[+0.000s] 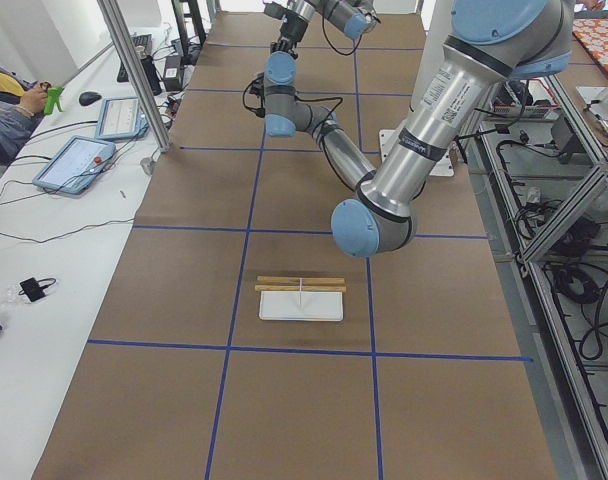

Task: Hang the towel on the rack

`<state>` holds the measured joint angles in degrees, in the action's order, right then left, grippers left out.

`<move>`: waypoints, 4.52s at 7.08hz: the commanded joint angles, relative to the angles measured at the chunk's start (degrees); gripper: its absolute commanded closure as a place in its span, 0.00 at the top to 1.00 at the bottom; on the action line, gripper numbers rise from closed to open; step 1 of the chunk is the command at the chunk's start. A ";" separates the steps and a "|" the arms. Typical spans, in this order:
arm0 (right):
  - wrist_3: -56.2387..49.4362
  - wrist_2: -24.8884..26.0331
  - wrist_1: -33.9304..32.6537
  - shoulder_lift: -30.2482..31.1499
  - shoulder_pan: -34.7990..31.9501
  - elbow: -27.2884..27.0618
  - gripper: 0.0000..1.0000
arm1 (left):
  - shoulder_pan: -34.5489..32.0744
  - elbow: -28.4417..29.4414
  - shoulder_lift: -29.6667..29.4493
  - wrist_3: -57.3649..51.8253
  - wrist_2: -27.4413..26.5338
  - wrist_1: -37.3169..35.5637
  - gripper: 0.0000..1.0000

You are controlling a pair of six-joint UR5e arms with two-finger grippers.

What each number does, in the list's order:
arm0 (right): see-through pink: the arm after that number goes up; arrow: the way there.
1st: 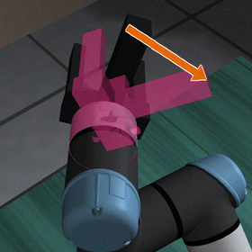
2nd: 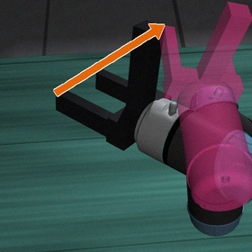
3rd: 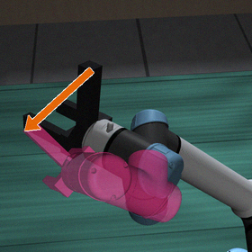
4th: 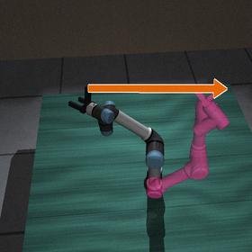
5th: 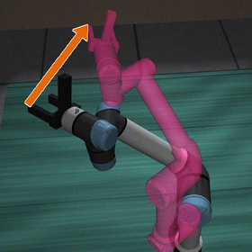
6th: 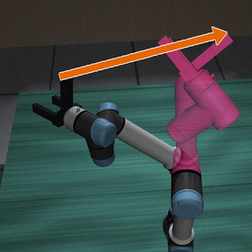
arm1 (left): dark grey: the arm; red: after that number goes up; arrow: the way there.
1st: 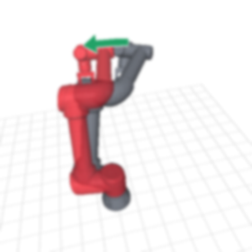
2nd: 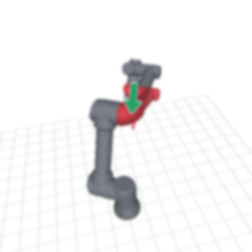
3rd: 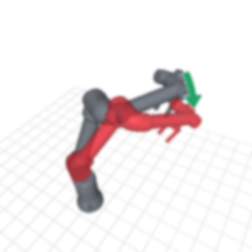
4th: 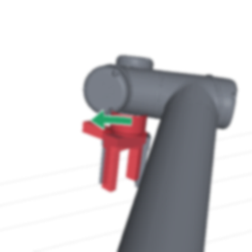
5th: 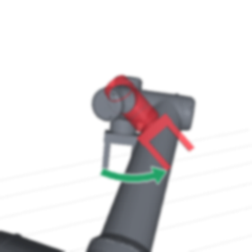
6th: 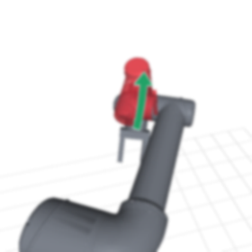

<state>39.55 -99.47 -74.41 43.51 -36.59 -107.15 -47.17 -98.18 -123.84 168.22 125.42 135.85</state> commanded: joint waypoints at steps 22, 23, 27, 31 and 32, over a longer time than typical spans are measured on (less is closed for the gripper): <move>5.45 -1.99 1.63 24.69 -10.75 -1.26 1.00 | -15.01 -2.11 20.29 -65.85 11.39 5.57 0.00; 5.27 -6.83 1.73 24.35 -13.04 2.52 1.00 | -20.27 -1.58 22.83 -73.84 15.43 5.57 0.00; 5.27 -8.37 1.82 23.03 -13.60 9.14 1.00 | -28.32 -1.49 31.21 -94.04 22.32 5.39 0.00; 5.27 -8.37 1.90 23.11 -14.47 10.47 1.00 | -30.59 -1.32 39.54 -104.21 26.78 6.53 0.00; 4.84 -9.76 1.82 23.55 -15.78 10.56 1.00 | -31.13 -1.14 41.91 -107.98 28.63 6.54 0.00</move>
<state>44.72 -108.14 -72.53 66.73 -51.10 -96.66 -77.28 -99.52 -84.90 64.68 151.73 142.28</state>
